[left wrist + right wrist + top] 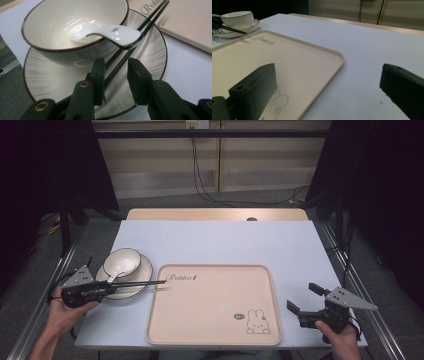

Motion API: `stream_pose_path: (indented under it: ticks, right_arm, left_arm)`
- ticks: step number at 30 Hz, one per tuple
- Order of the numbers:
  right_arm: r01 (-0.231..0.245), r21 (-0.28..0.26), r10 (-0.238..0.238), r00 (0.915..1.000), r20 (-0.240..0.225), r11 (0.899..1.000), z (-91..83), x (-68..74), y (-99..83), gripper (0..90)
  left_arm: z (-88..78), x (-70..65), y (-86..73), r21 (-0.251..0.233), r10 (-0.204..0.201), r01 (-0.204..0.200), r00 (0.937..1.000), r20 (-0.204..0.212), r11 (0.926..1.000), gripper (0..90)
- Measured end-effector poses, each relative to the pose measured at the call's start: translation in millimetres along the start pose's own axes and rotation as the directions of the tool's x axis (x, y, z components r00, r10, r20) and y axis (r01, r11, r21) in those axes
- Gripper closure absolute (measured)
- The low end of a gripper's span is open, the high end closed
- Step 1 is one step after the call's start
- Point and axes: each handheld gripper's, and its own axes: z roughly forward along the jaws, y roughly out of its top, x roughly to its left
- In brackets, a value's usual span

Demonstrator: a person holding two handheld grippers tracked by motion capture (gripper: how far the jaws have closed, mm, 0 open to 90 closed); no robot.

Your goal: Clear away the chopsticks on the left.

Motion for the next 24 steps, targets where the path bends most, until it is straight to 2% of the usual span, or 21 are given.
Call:
stream_pose_path:
  ticks: [7, 12, 15, 16, 18, 19, 22, 24]
  right_arm:
    - [0.000, -0.001, 0.000, 1.0000, 0.003, 1.000, 0.0, -0.5, -0.1, 0.5]
    - [-0.002, 0.000, 0.002, 1.0000, 0.005, 1.000, 0.1, -0.9, -0.2, 0.5]
    - [-0.001, 0.002, 0.001, 1.0000, 0.007, 1.000, 0.1, -1.0, -0.3, 0.5]
    - [-0.001, 0.002, 0.001, 1.0000, 0.008, 1.000, 0.1, -0.9, -0.2, 0.5]
    - [-0.001, 0.003, 0.001, 1.0000, 0.008, 1.000, 0.2, -0.9, -0.3, 0.5]
    - [-0.001, 0.003, 0.001, 1.0000, 0.008, 1.000, 0.2, -0.9, -0.3, 0.5]
    - [-0.002, 0.007, 0.002, 1.0000, 0.006, 1.000, 0.5, -0.9, -0.2, 0.5]
    - [-0.002, 0.007, 0.002, 1.0000, 0.005, 1.000, 0.5, -0.8, -0.1, 0.5]
  left_arm:
    - [8.0, -2.4, 5.2, 0.043, 0.031, -0.033, 0.9992, 0.026, 0.9985, 72.1]
    - [12.4, -4.1, 8.2, 0.063, 0.046, -0.050, 0.9963, 0.073, 0.9967, 74.2]
    - [12.6, -5.0, 9.4, 0.076, 0.038, -0.046, 0.9943, 0.100, 0.9961, 79.1]
    - [11.5, -5.2, 10.2, 0.094, 0.040, -0.050, 0.9940, 0.102, 0.9943, 82.3]
    - [12.2, -5.6, 9.8, 0.085, 0.033, -0.043, 0.9933, 0.111, 0.9954, 85.3]
    - [11.2, -5.6, 10.6, 0.102, 0.027, -0.038, 0.9939, 0.107, 0.9941, 85.3]
    - [9.9, -6.5, 11.3, 0.104, 0.000, -0.013, 0.9913, 0.131, 0.9945, 85.8]
    - [9.0, -6.9, 11.8, 0.110, -0.007, -0.007, 0.9914, 0.131, 0.9939, 85.9]
